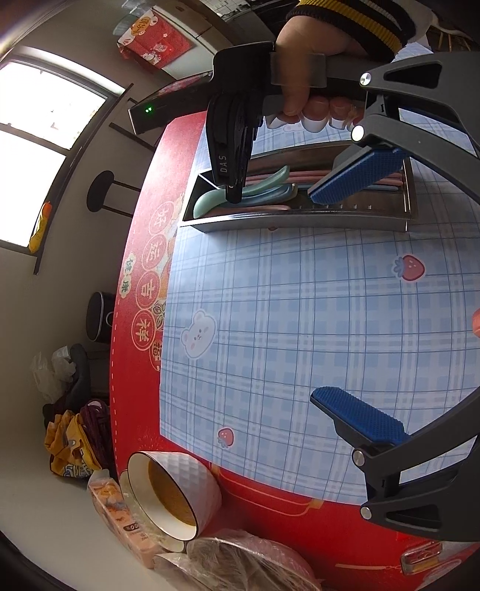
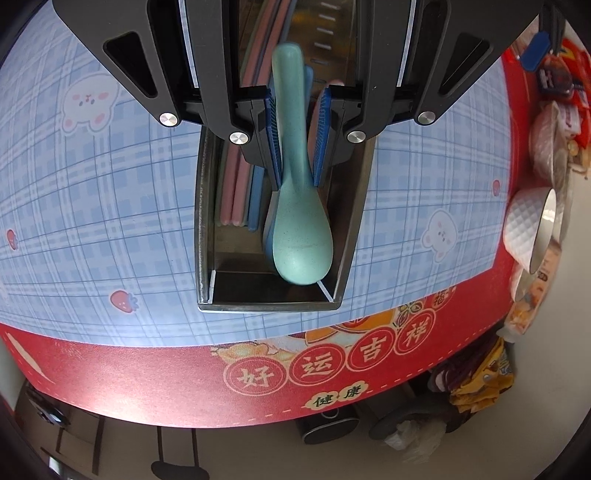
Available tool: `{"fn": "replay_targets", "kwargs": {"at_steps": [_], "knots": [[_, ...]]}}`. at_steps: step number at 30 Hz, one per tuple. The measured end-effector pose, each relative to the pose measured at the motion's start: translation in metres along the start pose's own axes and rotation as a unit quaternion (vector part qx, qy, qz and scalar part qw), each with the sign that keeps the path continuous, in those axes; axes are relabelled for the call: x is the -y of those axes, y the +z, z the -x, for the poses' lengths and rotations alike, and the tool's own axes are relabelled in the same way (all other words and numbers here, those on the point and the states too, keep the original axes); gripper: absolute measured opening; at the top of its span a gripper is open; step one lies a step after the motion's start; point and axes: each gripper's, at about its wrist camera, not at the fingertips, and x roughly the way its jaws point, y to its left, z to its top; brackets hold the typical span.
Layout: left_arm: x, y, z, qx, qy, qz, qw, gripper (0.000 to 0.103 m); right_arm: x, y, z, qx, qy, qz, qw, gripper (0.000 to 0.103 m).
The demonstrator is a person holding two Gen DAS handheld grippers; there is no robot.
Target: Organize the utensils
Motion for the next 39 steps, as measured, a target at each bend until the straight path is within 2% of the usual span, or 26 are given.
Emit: {"fn": "replay_targets", "kwargs": {"at_steps": [4, 11, 13, 14, 15, 17, 20, 22, 24, 28, 31, 39], "knots": [[0.002, 0.0, 0.002, 0.0, 0.006, 0.0, 1.0, 0.097, -0.005, 0.001, 0.004, 0.002, 0.017, 0.014, 1.0, 0.019], [0.008, 0.006, 0.009, 0.007, 0.023, -0.002, 0.9997, 0.097, -0.002, -0.004, 0.019, 0.001, 0.019, 0.029, 0.999, 0.02], [0.01, 0.009, 0.013, 0.009, 0.027, -0.002, 0.9996, 0.097, 0.001, -0.006, 0.029, 0.005, 0.025, 0.036, 0.999, 0.03], [0.012, 0.01, 0.015, 0.011, 0.027, -0.003, 0.9996, 0.097, 0.003, -0.006, 0.035, 0.012, 0.024, 0.04, 0.999, 0.045], [0.014, 0.012, 0.017, 0.013, 0.026, -0.004, 0.9996, 0.097, 0.005, -0.007, 0.043, 0.021, 0.024, 0.044, 0.999, 0.055], [0.019, 0.017, 0.022, 0.017, 0.029, -0.005, 0.9994, 0.097, 0.011, -0.009, 0.058, 0.032, 0.029, 0.052, 0.998, 0.056], [0.029, 0.024, 0.031, 0.025, 0.028, -0.002, 0.9993, 0.097, 0.024, -0.012, 0.081, 0.042, 0.038, 0.057, 0.997, 0.065], [0.037, 0.03, 0.038, 0.03, 0.018, -0.002, 0.9994, 0.097, 0.033, -0.015, 0.098, 0.05, 0.036, 0.062, 0.996, 0.073], [0.049, 0.035, 0.047, 0.039, 0.017, -0.007, 0.9991, 0.097, 0.04, -0.019, 0.119, 0.069, 0.04, 0.074, 0.994, 0.087], [0.076, 0.041, 0.071, 0.066, 0.018, -0.022, 0.9974, 0.097, 0.054, -0.032, 0.17, 0.123, 0.039, 0.099, 0.987, 0.087], [0.101, 0.042, 0.093, 0.089, 0.002, -0.037, 0.9954, 0.097, 0.067, -0.046, 0.211, 0.162, 0.053, 0.099, 0.98, 0.087], [0.154, 0.035, 0.161, 0.172, 0.005, -0.075, 0.9822, 0.097, 0.098, -0.09, 0.295, 0.234, 0.07, 0.096, 0.965, 0.087]]}}
